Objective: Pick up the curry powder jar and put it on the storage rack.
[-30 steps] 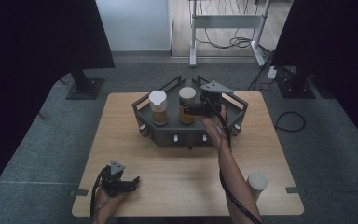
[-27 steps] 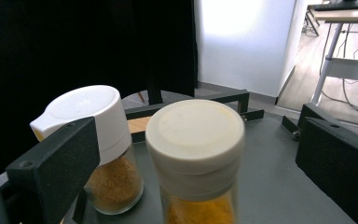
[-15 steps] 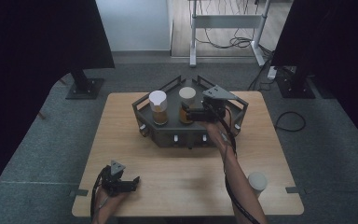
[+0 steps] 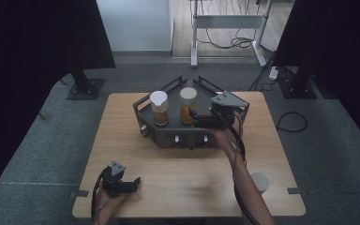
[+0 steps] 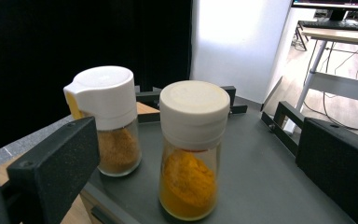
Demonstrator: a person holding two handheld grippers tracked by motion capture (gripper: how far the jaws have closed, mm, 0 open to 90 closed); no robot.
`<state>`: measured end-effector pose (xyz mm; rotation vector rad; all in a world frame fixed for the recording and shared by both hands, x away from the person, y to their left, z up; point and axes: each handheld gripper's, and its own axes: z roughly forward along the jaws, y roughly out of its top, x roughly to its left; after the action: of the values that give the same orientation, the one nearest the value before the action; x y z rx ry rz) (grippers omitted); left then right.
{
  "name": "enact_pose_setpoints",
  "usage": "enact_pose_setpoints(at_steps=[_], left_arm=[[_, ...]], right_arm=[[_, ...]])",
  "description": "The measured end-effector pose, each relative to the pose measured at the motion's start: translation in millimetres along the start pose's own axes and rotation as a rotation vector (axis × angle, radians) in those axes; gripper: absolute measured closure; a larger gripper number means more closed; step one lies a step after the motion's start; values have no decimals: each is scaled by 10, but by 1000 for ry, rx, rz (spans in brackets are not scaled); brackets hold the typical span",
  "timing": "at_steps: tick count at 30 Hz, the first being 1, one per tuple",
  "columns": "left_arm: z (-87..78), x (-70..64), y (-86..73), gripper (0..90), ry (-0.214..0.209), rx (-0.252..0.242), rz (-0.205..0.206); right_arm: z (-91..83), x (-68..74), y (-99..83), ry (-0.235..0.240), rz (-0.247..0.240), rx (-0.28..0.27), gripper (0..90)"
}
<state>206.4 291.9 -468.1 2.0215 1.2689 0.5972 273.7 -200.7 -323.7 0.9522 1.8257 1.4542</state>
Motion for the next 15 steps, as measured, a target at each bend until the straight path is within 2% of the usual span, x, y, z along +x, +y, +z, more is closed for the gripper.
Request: enact_pose_setpoints(at_steps=[15], left_arm=[[0, -2, 1, 30, 1, 0, -1]], right_arm=[[-227, -48, -42, 23, -13, 8, 0]])
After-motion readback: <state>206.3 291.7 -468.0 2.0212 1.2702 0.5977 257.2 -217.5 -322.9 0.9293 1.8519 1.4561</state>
